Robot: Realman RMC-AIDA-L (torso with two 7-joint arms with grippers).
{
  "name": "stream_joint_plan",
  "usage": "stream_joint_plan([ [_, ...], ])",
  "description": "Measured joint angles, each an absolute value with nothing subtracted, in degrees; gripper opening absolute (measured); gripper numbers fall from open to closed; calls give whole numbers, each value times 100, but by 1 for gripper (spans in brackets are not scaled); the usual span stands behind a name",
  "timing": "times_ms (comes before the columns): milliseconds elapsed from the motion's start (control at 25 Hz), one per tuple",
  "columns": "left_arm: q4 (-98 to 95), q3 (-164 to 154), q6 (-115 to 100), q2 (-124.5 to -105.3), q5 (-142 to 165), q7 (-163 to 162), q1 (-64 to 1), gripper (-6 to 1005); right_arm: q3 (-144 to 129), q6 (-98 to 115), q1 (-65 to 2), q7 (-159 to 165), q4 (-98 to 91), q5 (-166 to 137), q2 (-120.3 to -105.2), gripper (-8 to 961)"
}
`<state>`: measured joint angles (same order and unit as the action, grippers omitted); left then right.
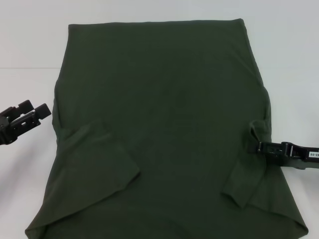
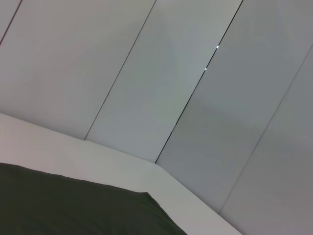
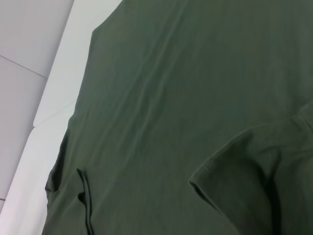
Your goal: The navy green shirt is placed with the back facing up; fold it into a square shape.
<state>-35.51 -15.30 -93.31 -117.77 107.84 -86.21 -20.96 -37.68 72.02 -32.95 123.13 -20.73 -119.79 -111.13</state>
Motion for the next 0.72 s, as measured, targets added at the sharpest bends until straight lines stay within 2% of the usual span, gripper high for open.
stream_joint_plan([
  [720, -3551, -1529, -9325, -11768, 10780, -8629, -2101, 831, -3763, 7109, -3841, 12376, -2024, -11762, -11288, 945],
])
